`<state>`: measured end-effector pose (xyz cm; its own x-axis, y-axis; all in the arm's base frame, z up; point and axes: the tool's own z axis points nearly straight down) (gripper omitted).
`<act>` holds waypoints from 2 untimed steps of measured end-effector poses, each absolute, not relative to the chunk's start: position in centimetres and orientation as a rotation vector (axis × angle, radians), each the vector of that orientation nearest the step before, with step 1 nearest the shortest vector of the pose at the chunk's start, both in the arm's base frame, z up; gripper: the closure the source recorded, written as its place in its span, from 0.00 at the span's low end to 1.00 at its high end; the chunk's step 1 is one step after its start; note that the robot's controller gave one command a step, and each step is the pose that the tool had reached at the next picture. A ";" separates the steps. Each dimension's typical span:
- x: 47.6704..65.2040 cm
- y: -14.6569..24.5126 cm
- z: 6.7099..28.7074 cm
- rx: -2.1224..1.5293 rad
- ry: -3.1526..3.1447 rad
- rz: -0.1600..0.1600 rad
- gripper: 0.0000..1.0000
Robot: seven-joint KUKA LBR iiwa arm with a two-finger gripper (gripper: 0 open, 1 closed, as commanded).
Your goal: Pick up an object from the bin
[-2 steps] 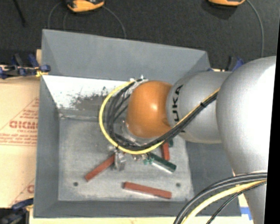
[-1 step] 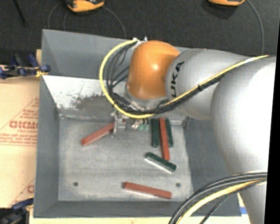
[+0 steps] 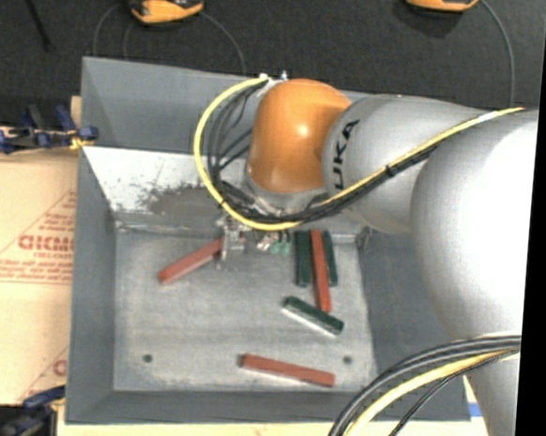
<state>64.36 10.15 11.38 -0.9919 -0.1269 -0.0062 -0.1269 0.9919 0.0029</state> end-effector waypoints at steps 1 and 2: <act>65.1 5.6 23.0 -0.208 3.129 -0.002 1.00; 65.1 5.7 23.0 -0.208 3.129 0.000 1.00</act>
Offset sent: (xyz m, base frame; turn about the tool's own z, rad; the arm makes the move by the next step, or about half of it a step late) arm 0.0000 0.0000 0.0000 0.0000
